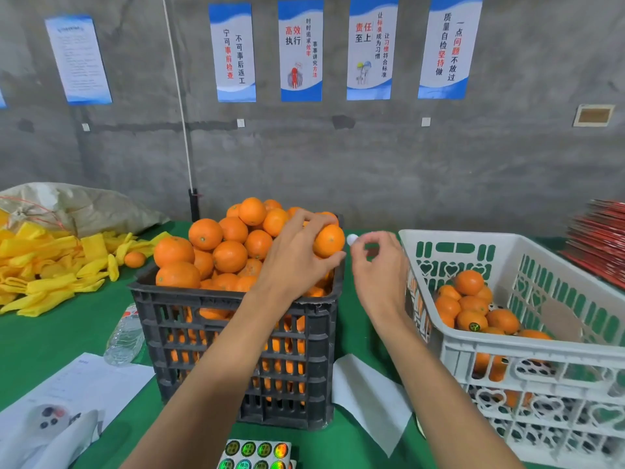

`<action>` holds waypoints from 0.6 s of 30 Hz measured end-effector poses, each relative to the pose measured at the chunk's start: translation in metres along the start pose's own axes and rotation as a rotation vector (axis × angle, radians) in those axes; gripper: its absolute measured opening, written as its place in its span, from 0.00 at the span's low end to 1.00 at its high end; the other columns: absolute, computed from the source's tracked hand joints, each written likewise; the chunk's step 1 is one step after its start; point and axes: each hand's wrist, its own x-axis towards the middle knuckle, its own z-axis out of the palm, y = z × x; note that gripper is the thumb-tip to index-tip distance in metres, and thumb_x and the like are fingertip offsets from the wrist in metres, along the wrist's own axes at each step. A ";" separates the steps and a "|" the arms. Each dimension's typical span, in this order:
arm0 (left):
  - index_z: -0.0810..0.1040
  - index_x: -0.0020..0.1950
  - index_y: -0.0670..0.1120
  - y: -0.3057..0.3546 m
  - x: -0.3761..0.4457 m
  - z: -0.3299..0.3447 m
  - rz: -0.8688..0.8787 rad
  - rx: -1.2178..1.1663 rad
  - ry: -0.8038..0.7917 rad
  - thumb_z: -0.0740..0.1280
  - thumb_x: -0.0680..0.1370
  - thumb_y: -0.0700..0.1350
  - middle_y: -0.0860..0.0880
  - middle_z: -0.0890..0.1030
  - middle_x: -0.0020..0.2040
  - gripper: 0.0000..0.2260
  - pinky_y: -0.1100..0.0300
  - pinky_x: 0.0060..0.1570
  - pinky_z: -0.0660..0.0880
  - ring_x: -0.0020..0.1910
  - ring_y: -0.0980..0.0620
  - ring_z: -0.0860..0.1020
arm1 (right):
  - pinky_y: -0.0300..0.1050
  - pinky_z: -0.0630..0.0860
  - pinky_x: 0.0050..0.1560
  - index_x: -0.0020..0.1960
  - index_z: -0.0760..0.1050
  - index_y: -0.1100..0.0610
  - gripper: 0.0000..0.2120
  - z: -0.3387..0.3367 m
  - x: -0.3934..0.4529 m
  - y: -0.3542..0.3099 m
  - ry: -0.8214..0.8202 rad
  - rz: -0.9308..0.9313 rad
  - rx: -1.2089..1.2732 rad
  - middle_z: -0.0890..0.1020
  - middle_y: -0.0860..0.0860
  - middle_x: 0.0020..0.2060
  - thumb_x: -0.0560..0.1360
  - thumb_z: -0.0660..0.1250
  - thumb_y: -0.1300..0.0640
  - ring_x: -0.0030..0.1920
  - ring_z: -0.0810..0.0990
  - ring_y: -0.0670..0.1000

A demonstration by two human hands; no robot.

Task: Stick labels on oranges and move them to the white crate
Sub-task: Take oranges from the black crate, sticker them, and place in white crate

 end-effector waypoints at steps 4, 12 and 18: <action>0.76 0.70 0.49 0.010 -0.001 0.004 0.056 0.077 0.034 0.76 0.72 0.47 0.46 0.72 0.63 0.27 0.45 0.55 0.76 0.63 0.45 0.73 | 0.45 0.77 0.46 0.46 0.77 0.51 0.04 -0.009 0.002 -0.010 -0.111 -0.048 0.047 0.82 0.47 0.43 0.79 0.67 0.58 0.44 0.81 0.50; 0.73 0.73 0.45 0.024 0.000 -0.002 0.127 -0.025 -0.007 0.71 0.72 0.33 0.44 0.71 0.65 0.29 0.47 0.60 0.74 0.63 0.44 0.72 | 0.41 0.83 0.49 0.64 0.74 0.52 0.23 -0.009 -0.011 -0.020 -0.252 0.369 0.546 0.86 0.43 0.50 0.74 0.75 0.45 0.48 0.86 0.43; 0.75 0.69 0.46 -0.002 -0.010 -0.035 -0.185 0.344 0.028 0.70 0.77 0.54 0.44 0.76 0.64 0.22 0.45 0.57 0.74 0.64 0.42 0.72 | 0.43 0.83 0.50 0.67 0.70 0.68 0.26 -0.024 0.010 -0.016 0.063 0.893 1.202 0.80 0.63 0.62 0.83 0.64 0.46 0.51 0.86 0.55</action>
